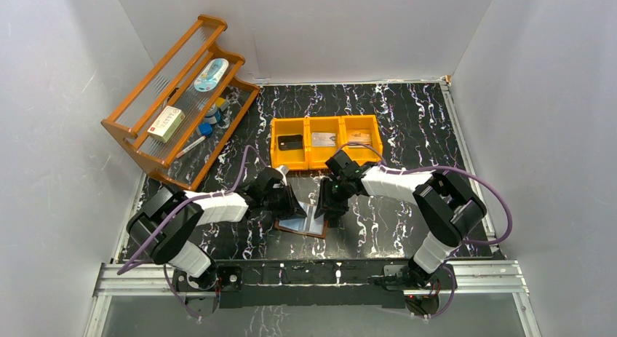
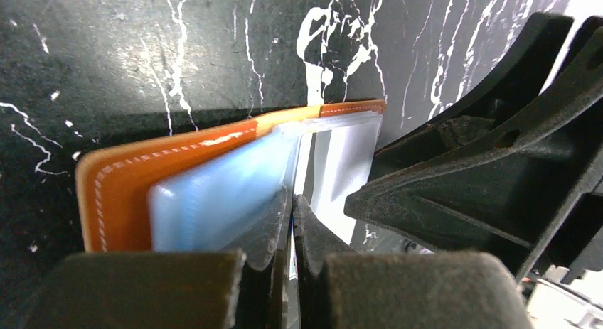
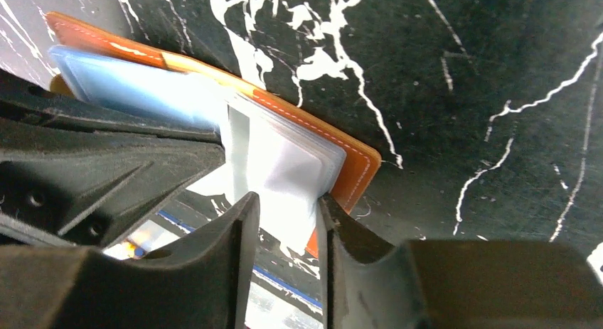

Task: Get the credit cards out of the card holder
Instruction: Remove the credit card from the card holder.

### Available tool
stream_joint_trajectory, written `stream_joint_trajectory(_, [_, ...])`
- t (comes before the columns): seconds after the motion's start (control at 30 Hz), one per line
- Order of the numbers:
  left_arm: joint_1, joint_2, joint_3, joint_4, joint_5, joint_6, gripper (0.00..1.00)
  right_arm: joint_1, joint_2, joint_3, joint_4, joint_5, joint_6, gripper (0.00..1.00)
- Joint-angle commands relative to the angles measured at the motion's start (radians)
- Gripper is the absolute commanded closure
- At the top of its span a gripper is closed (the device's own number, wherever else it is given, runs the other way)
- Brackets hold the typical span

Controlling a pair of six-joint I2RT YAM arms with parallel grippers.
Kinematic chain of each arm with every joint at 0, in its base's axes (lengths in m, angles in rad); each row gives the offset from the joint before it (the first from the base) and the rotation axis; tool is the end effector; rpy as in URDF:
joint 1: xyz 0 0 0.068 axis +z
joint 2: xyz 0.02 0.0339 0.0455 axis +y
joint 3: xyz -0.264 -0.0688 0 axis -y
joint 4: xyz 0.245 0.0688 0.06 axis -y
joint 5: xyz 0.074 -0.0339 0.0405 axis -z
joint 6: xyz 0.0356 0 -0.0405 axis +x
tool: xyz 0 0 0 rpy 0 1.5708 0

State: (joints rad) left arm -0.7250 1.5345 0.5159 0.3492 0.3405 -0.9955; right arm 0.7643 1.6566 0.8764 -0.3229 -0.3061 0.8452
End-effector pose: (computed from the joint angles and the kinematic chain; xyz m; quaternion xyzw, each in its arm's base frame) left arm 0.1975 -0.1908 0.1335 -0.0465 0.8890 -0.4249 0.1644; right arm 0.2146 0.2206 0.1505 0.0036 0.9621 0.2679 0.0519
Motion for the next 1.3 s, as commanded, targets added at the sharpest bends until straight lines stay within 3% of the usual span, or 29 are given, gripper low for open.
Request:
stream_joint_trajectory(0.0, [-0.056,-0.069,0.09,-0.212,-0.085,0.104,1.0,0.052,0.03,0.026,0.037,0.088,0.011,0.53])
stream_joint_trajectory(0.2, [-0.058,-0.105,0.108,-0.273,-0.129,0.141,1.0,0.052,0.005,0.048,0.026,0.085,-0.013,0.5])
stream_joint_trajectory(0.6, [-0.068,-0.197,0.129,-0.367,-0.241,0.16,1.0,0.052,-0.002,0.078,-0.027,0.134,-0.022,0.64])
stream_joint_trajectory(0.77, [-0.068,-0.229,0.144,-0.464,-0.295,0.167,1.0,0.052,-0.019,0.113,-0.067,0.18,-0.049,0.59])
stream_joint_trajectory(1.0, [-0.068,-0.292,0.12,-0.556,-0.343,0.166,0.72,0.054,-0.027,0.149,-0.063,0.137,-0.065,0.75])
stream_joint_trajectory(1.27, [-0.068,-0.216,0.102,-0.57,-0.312,0.146,0.71,0.062,0.076,0.115,-0.088,0.12,-0.038,0.79])
